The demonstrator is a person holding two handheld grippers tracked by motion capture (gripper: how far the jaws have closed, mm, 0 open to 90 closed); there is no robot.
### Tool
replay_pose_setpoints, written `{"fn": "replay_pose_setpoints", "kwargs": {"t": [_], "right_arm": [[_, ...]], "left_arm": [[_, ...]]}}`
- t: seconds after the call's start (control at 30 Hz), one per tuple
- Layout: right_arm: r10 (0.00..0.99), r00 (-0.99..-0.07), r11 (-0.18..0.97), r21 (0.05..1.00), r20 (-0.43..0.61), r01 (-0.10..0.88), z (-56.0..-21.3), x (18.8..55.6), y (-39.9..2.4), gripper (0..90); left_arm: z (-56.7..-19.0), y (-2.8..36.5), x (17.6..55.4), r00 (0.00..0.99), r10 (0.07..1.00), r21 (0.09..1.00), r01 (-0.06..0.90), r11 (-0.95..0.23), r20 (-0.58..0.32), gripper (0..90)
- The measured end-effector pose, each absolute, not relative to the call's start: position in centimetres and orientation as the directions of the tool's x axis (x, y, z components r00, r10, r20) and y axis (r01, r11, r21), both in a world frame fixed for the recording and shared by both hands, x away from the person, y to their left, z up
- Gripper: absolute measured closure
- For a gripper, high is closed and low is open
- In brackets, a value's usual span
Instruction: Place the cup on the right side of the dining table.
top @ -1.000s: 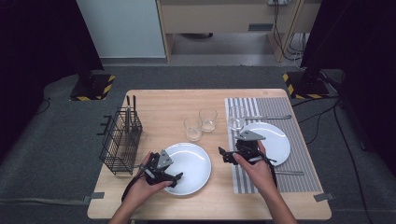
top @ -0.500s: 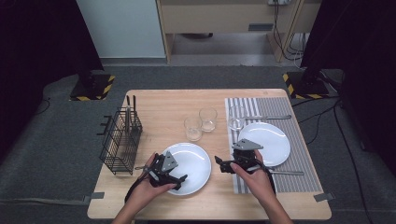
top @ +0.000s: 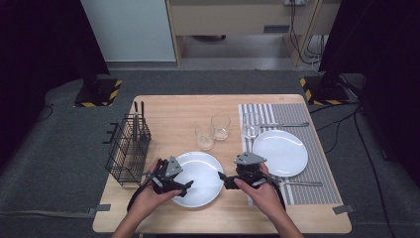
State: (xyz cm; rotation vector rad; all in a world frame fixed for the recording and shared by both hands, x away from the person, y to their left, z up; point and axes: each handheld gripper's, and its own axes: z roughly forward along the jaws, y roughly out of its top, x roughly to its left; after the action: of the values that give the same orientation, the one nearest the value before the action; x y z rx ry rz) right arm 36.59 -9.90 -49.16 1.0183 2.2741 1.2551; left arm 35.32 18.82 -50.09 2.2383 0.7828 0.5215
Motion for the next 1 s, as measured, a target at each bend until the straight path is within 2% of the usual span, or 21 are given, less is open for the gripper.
{"fn": "replay_pose_setpoints", "kwargs": {"t": [0.4,1.0], "right_arm": [[0.705,-0.707,0.356,0.839,0.048,0.413,-50.5,37.8,-5.8,6.2],[0.689,-0.72,0.354,0.832,0.077,0.427,-51.2,38.2,-2.9,6.0]], "left_arm": [[-50.6,19.8,34.2,0.735,0.666,0.742,0.374,-0.556,0.128,5.0],[-50.3,21.0,33.6,0.714,0.688,0.743,0.389,-0.544,0.131,4.9]]}}
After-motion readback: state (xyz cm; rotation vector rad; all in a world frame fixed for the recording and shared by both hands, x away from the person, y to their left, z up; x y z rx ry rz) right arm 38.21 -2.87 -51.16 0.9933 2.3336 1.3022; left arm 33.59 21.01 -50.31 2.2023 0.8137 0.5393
